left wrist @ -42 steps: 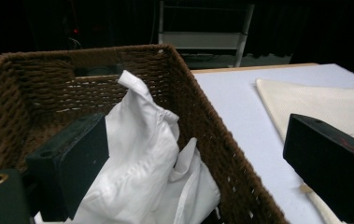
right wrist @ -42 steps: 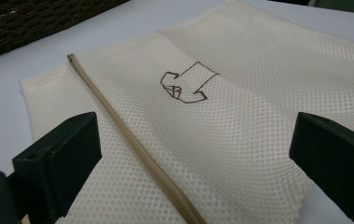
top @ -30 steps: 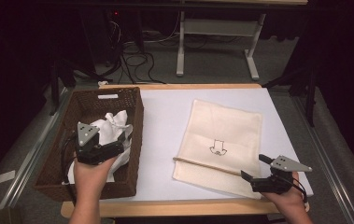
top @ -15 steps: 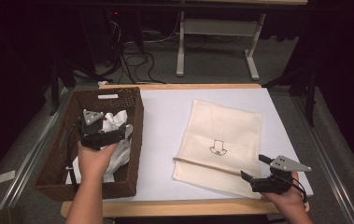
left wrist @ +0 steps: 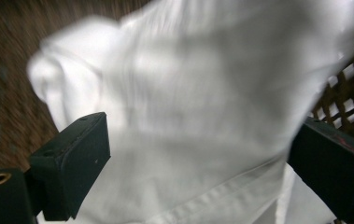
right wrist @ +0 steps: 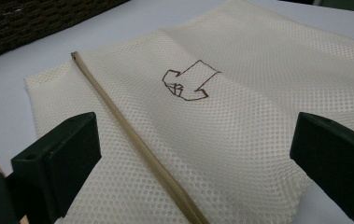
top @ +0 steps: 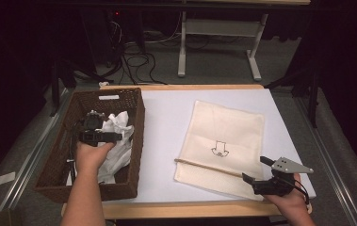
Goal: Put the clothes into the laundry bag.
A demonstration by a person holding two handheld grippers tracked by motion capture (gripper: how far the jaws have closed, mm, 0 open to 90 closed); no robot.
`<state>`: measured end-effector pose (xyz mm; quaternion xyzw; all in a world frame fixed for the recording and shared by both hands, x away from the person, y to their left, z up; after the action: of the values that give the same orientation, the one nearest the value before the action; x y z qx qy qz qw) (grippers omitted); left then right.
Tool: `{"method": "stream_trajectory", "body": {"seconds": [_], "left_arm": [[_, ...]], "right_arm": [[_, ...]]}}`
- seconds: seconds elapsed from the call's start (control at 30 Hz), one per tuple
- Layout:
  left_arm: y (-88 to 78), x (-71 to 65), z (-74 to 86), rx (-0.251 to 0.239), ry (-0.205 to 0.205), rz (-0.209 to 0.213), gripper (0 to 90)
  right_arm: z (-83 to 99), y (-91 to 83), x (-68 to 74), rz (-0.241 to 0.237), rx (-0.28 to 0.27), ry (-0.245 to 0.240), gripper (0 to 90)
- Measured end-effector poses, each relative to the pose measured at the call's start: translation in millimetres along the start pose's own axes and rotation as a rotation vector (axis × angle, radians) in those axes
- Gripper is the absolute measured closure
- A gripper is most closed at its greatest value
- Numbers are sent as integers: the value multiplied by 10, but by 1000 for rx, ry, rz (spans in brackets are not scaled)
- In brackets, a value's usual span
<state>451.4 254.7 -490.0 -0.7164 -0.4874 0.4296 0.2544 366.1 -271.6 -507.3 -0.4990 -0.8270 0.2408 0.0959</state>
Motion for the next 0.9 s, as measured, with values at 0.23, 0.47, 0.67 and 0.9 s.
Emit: {"method": "stream_trajectory", "body": {"seconds": [0.23,0.47,0.67,0.9], "left_arm": [[203,95,129,152,-41,-3,41],[395,115,322,333,-55,-19,4],[430,89,360,377,-4,-66,8],[381,76,356,376,42,-90,146]], "right_arm": [[5,4,13,-4,9,-1,26],[5,3,9,0,6,-6,26],[7,10,20,1,8,-5,26],[14,15,14,0,11,-6,29]]}}
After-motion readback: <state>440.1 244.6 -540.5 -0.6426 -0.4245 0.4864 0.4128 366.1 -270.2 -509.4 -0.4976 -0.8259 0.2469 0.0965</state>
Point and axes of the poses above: each handheld gripper's, and its own axes: y roughly forward along the jaws, z roughly out of its underside, x roughly to its left, the point moved 5 cm from there along y, roughly forward along the jaws, and after that the axes turned 14 degrees about z, right-handed, at the moved point
